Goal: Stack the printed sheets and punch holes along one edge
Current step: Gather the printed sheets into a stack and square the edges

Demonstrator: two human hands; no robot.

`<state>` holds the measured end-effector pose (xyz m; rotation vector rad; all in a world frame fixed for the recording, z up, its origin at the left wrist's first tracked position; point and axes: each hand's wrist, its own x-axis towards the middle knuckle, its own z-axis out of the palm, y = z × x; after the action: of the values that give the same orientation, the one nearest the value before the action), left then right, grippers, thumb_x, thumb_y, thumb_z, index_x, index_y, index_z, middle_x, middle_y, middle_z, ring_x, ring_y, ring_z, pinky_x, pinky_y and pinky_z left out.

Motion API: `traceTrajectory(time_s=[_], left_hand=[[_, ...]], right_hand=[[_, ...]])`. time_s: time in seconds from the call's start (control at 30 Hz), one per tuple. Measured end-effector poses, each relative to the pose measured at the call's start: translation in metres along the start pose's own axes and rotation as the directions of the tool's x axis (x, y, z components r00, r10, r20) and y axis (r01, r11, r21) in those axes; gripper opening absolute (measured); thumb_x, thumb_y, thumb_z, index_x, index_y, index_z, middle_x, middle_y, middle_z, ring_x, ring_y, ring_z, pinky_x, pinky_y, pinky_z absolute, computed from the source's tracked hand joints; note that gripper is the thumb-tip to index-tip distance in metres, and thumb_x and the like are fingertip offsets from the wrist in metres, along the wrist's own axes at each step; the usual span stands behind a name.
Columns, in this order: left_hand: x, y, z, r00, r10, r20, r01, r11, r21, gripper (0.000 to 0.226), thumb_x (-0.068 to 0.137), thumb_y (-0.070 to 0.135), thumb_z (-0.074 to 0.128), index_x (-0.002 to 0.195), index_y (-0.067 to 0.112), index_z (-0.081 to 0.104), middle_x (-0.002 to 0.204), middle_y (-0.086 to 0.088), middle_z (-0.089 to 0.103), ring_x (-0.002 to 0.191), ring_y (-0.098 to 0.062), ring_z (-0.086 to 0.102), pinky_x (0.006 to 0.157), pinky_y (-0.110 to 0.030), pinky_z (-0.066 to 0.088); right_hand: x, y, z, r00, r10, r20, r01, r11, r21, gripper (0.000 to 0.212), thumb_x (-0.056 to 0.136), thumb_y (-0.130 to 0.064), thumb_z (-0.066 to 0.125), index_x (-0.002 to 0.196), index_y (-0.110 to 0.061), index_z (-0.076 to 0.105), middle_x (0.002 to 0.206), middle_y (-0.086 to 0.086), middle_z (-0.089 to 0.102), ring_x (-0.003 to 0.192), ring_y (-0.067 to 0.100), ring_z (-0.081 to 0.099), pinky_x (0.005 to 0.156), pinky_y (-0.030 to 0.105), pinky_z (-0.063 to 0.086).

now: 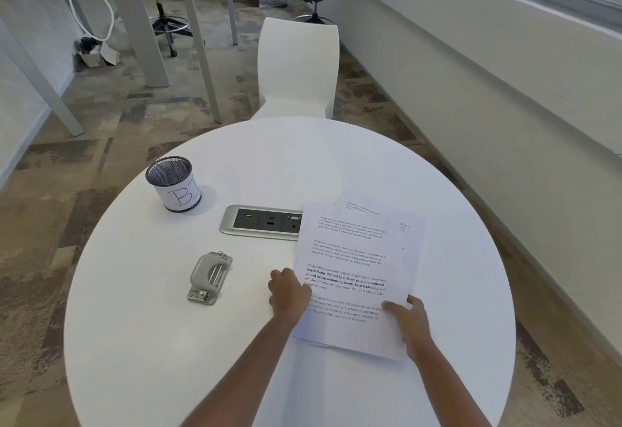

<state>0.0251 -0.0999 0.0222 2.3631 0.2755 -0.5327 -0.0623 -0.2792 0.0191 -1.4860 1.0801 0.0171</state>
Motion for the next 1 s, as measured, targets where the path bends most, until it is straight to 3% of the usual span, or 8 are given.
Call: traceTrajectory(time_s=[0.13, 0.27, 0.4, 0.47, 0.57, 0.73, 0.87, 1.0], left_hand=[[0.004, -0.006, -0.004, 1.0, 0.027, 0.014, -0.027, 0.998, -0.055, 0.04, 0.088, 0.016, 0.055, 0.123, -0.001, 0.045, 0.131, -0.018, 0.039, 0.123, -0.033, 0.039, 0.099, -0.041, 0.041], [0.013, -0.02, -0.015, 1.0, 0.007, -0.025, -0.011, 0.987, -0.162, 0.048, 0.085, 0.029, 0.061, 0.121, -0.001, 0.048, 0.128, -0.019, 0.043, 0.12, -0.034, 0.044, 0.1, -0.039, 0.038], [0.021, -0.031, -0.025, 0.985, 0.001, 0.174, 0.089, 0.856, -0.51, 0.032, 0.085, 0.016, 0.064, 0.11, -0.002, 0.055, 0.115, -0.019, 0.061, 0.096, -0.027, 0.06, 0.08, -0.033, 0.048], [0.02, -0.033, -0.028, 0.978, 0.033, 0.205, 0.095, 0.806, -0.584, 0.021, 0.086, 0.003, 0.06, 0.107, -0.001, 0.057, 0.11, -0.019, 0.064, 0.093, -0.025, 0.059, 0.08, -0.034, 0.05], [0.021, -0.033, -0.032, 0.991, 0.092, 0.095, -0.022, 0.826, -0.564, 0.022, 0.086, -0.005, 0.055, 0.107, -0.002, 0.06, 0.109, -0.019, 0.066, 0.092, -0.027, 0.061, 0.093, -0.046, 0.051], [0.018, -0.013, -0.055, 0.962, 0.265, -0.058, -0.262, 0.852, -0.453, 0.024, 0.088, -0.001, 0.054, 0.111, 0.0, 0.062, 0.11, -0.02, 0.069, 0.09, -0.028, 0.065, 0.084, -0.04, 0.053], [0.007, 0.016, -0.088, 0.902, 0.368, -0.228, -0.432, 0.728, -0.533, 0.018, 0.09, 0.003, 0.053, 0.106, 0.001, 0.063, 0.099, -0.014, 0.069, 0.087, -0.028, 0.066, 0.083, -0.046, 0.055], [-0.008, 0.042, -0.121, 0.811, 0.49, -0.321, -0.567, 0.52, -0.638, 0.02, 0.088, 0.002, 0.056, 0.106, 0.01, 0.06, 0.101, -0.007, 0.066, 0.078, -0.016, 0.066, 0.073, -0.03, 0.057]], right_hand=[[0.001, 0.001, -0.012, 0.983, 0.001, 0.184, -0.005, 1.0, 0.02, 0.027, 0.084, 0.004, 0.054, 0.109, -0.005, 0.058, 0.114, 0.021, 0.064, 0.093, 0.031, 0.061, 0.083, 0.042, 0.049], [-0.003, 0.012, -0.021, 0.939, 0.016, 0.343, -0.05, 0.995, 0.091, 0.027, 0.087, 0.005, 0.051, 0.111, -0.007, 0.057, 0.107, 0.014, 0.067, 0.092, 0.028, 0.065, 0.088, 0.042, 0.051], [-0.01, 0.02, -0.022, 0.917, 0.039, 0.397, -0.027, 0.999, -0.037, 0.033, 0.083, 0.005, 0.058, 0.114, -0.006, 0.057, 0.111, 0.017, 0.067, 0.093, 0.03, 0.066, 0.075, 0.035, 0.056], [-0.014, 0.017, -0.016, 0.921, 0.003, 0.389, 0.026, 0.997, -0.071, 0.035, 0.081, 0.003, 0.062, 0.114, -0.008, 0.058, 0.107, 0.015, 0.069, 0.085, 0.025, 0.068, 0.063, 0.026, 0.056], [-0.018, 0.005, -0.003, 0.936, -0.103, 0.337, 0.13, 0.99, -0.06, 0.035, 0.081, 0.002, 0.062, 0.112, -0.014, 0.059, 0.097, 0.012, 0.071, 0.074, 0.016, 0.069, 0.057, 0.021, 0.054], [-0.028, -0.023, 0.019, 0.938, -0.3, 0.175, 0.324, 0.937, -0.129, 0.03, 0.081, 0.001, 0.057, 0.105, -0.016, 0.061, 0.096, 0.012, 0.071, 0.085, 0.027, 0.067, 0.084, 0.042, 0.055], [-0.041, -0.052, 0.031, 0.887, -0.459, 0.059, 0.462, 0.886, -0.048, 0.026, 0.082, 0.002, 0.052, 0.096, -0.019, 0.053, 0.103, 0.012, 0.068, 0.09, 0.027, 0.064, 0.08, 0.041, 0.054], [-0.052, -0.077, 0.036, 0.812, -0.583, -0.014, 0.584, 0.812, 0.028, 0.029, 0.081, 0.001, 0.053, 0.105, -0.015, 0.049, 0.102, 0.005, 0.065, 0.093, 0.024, 0.062, 0.077, 0.034, 0.05]])
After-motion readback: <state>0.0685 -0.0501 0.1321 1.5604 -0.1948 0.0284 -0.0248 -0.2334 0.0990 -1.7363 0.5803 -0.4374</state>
